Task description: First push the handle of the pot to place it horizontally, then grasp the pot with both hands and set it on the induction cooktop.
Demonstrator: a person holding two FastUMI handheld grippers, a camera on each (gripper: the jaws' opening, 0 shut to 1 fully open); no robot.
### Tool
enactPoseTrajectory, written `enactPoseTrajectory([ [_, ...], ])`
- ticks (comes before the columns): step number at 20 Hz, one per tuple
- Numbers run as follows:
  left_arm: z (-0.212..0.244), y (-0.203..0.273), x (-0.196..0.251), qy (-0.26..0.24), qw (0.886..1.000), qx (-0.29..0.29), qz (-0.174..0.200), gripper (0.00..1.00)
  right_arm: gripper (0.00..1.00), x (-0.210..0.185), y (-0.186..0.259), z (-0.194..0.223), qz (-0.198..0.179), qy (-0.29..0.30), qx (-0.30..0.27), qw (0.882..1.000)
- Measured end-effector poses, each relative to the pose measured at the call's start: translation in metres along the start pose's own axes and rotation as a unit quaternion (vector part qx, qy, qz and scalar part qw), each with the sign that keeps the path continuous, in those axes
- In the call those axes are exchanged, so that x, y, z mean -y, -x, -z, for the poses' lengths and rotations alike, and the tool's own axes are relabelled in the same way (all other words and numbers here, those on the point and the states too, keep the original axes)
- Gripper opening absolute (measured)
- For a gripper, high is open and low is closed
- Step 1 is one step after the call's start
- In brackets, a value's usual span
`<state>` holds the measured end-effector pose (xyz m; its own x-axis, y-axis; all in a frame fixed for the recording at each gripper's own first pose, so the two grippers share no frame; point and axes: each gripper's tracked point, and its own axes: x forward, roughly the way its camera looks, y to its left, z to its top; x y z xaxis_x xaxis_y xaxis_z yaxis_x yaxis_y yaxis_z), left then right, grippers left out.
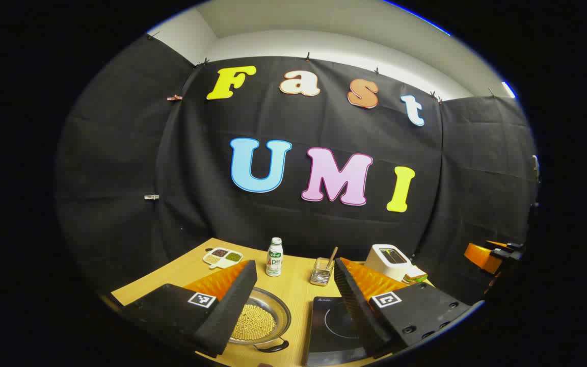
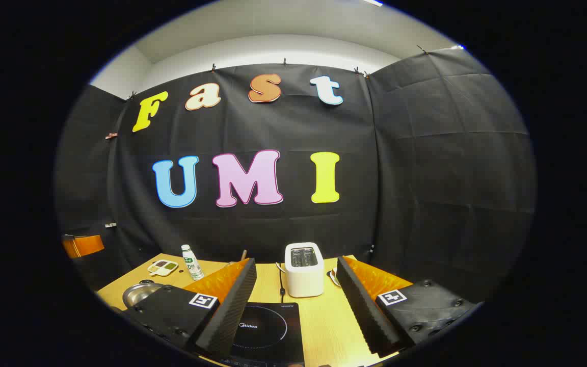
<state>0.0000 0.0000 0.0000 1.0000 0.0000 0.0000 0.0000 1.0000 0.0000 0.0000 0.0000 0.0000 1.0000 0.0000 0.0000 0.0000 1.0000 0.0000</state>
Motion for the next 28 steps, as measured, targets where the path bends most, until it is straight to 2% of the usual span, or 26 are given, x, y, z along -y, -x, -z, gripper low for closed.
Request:
enactPoseTrajectory([
  [5,0.003,0.000,0.005,-0.013,1.000,-0.005,-0.007,0.95,0.98,-0.002,-0.006,0.019,-0.025,-0.013,-0.025,0.999],
  [9,0.008,-0.002,-0.003,-0.001,1.000,-0.007,-0.008,0.95,0.98,-0.014,-0.003,0.016,-0.023,-0.005,-0.023,0.999],
  [13,0.000,-0.004,-0.023,-0.030,1.000,0.001,-0.008,0.95,0.98,-0.029,0.002,0.008,-0.008,-0.007,-0.014,1.000],
  [17,0.000,-0.007,-0.032,-0.039,0.999,0.005,0.023,0.95,0.98,-0.053,0.012,0.001,-0.002,0.019,-0.002,1.000],
  [19,0.005,-0.007,-0.035,-0.036,0.999,0.000,0.041,0.95,0.98,-0.053,0.009,-0.008,0.016,0.041,0.016,0.999],
  [22,0.019,-0.006,-0.047,-0.040,0.997,-0.002,0.062,0.95,0.98,-0.059,0.007,-0.024,0.039,0.039,0.040,0.998],
  [25,0.042,-0.006,-0.065,-0.049,0.996,-0.014,0.069,0.96,0.98,-0.064,0.009,-0.028,0.055,0.036,0.052,0.997],
  [28,0.049,-0.005,-0.080,-0.045,0.996,-0.020,0.072,0.95,1.00,-0.074,0.018,-0.024,0.056,0.033,0.046,0.997],
])
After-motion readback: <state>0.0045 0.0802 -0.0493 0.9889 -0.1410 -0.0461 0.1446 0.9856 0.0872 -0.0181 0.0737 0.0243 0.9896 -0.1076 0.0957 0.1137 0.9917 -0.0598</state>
